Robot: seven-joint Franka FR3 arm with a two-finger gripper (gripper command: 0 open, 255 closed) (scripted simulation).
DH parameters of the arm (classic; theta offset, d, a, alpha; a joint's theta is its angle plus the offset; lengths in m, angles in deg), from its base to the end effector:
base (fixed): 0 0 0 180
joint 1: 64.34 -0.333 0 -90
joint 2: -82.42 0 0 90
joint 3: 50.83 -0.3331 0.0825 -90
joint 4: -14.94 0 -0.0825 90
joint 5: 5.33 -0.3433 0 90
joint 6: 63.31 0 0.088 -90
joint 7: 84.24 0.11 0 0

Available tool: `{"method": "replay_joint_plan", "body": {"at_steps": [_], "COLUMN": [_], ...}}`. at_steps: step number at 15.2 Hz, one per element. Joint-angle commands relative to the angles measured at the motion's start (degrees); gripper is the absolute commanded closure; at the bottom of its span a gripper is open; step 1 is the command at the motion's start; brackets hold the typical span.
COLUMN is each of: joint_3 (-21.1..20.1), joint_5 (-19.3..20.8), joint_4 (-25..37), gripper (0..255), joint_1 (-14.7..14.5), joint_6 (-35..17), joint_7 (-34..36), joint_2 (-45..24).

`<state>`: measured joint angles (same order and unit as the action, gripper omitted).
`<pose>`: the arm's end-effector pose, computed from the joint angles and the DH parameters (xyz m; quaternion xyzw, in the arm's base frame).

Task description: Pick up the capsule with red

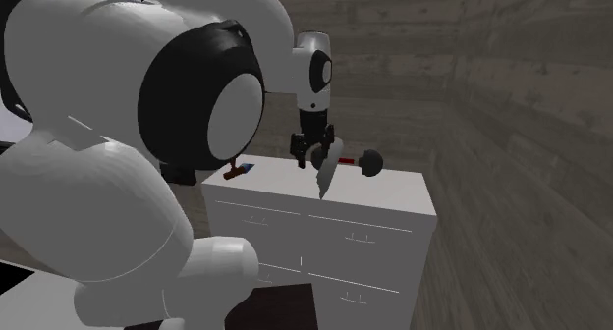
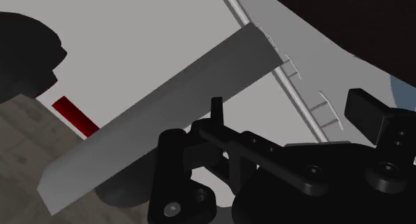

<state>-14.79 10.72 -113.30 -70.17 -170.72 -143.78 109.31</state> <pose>0.3146 -0.2506 0.5390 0.9489 0.3151 0.0133 0.0120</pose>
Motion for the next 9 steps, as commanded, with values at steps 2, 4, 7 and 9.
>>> {"method": "replay_joint_plan", "body": {"at_steps": [2, 4, 7, 9], "joint_3": [5.5, 9.2, 14.7, 17.3], "joint_5": [-1.9, -4.6, -11.2, -17.5], "joint_4": [4.3, 7.7, 13.4, 17.7], "gripper": [0, 0, 0, 0], "joint_1": [-2.9, -5.0, -7.7, -8.2], "joint_6": [-3.2, -5.0, -7.1, -7.6], "joint_7": [-9.7, -16.5, -27.9, -36.3], "joint_2": [-6.4, -11.3, -20.2, -27.1]}}
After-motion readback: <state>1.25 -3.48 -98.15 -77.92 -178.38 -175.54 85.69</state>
